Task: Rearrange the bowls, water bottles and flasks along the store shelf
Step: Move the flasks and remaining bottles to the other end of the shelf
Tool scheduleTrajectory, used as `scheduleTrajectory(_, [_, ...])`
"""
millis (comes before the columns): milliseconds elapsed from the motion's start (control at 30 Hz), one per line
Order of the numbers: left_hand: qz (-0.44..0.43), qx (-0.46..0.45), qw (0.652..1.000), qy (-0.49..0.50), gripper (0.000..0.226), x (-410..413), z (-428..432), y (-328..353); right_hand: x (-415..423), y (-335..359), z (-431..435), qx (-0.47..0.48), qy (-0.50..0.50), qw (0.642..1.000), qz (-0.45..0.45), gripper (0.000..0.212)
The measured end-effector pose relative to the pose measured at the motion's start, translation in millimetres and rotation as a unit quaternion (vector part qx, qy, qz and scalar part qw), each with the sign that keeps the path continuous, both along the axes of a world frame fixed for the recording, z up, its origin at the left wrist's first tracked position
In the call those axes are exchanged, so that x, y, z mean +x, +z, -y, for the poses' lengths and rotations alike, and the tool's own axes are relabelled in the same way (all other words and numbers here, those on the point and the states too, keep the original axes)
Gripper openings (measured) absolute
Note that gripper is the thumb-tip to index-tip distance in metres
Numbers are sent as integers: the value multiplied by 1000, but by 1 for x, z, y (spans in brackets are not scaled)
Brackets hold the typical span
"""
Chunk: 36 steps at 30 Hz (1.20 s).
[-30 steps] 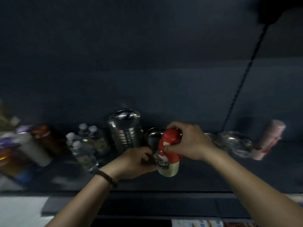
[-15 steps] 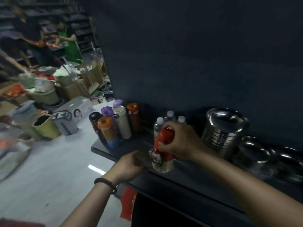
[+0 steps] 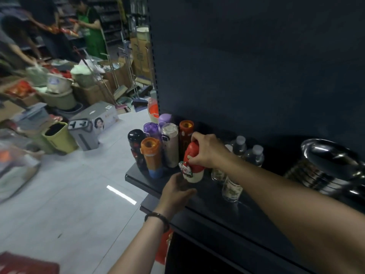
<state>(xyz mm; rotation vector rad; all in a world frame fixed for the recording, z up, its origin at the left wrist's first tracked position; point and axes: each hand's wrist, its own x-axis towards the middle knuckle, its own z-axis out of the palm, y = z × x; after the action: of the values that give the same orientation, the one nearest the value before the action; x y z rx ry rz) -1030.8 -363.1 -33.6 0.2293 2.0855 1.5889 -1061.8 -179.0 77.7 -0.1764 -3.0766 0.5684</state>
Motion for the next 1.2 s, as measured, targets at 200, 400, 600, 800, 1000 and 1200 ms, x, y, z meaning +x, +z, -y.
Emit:
scheduleTrajectory(200, [9,9,1000,-17,114,-13,-13,-14,-35,-17,-1,-3,-2,1000,3,59])
scheduleTrajectory(400, [13,1,998,-65,108,-10,-12,-15,-43,-33,-1,29,5,999,38,72])
scheduleTrajectory(600, [-5,-70,995,-75,101,-6,-12,-14,-44,-40,7,16,-11,999,28,71])
scheduleTrajectory(800, [-105,-190,969,-122,66,1,-7,-3,-31,-30,7,8,-9,1000,15,75])
scheduleTrajectory(1000, [-159,-199,950,-181,29,22,-12,34,32,3,-8,-34,-12,998,-48,54])
scheduleTrajectory(1200, [-264,-205,910,-246,24,66,-65,86,152,28,-64,-71,-77,992,-74,34])
